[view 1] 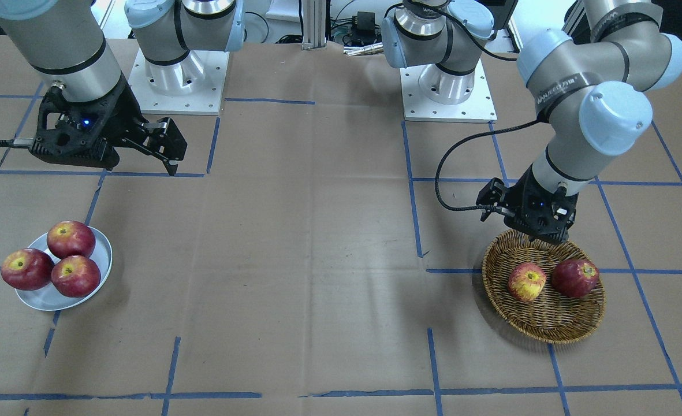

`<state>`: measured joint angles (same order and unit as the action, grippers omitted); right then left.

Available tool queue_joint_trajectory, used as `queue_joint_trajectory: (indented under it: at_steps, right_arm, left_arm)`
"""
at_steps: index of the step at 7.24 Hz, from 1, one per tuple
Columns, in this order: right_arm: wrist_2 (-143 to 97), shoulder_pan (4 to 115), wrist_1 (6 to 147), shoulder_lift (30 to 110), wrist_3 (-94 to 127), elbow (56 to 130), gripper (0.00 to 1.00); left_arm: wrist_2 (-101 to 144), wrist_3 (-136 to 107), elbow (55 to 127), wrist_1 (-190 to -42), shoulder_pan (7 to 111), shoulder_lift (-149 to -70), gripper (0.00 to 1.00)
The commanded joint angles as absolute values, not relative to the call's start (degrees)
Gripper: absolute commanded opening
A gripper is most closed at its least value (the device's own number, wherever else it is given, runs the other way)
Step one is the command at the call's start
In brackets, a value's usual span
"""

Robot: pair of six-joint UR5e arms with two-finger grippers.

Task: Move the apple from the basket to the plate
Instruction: 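Close the left gripper on the yellow-red apple and lift it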

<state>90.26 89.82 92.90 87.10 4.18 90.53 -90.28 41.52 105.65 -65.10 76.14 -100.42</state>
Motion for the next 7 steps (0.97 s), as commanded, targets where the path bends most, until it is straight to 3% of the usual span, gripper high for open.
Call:
queue_joint_trajectory:
  at_steps: [1,4,7]
  right_arm:
    - [90.18,89.82,92.9,87.1,4.13,90.53,1.0]
    - [90.26,89.82,92.9,87.1,4.13,90.53,1.0]
    - [90.35,89.82,92.9,87.1,4.13,90.53,1.0]
  left_arm:
    - [-90.35,44.82,104.94,-60.58,75.24,-105.37,0.99]
    - [-90.61,47.89,105.38,-46.88,73.39,-110.98,0.99]
    - [-90.7,48.08,105.12,-46.67,72.69,-113.54,0.99]
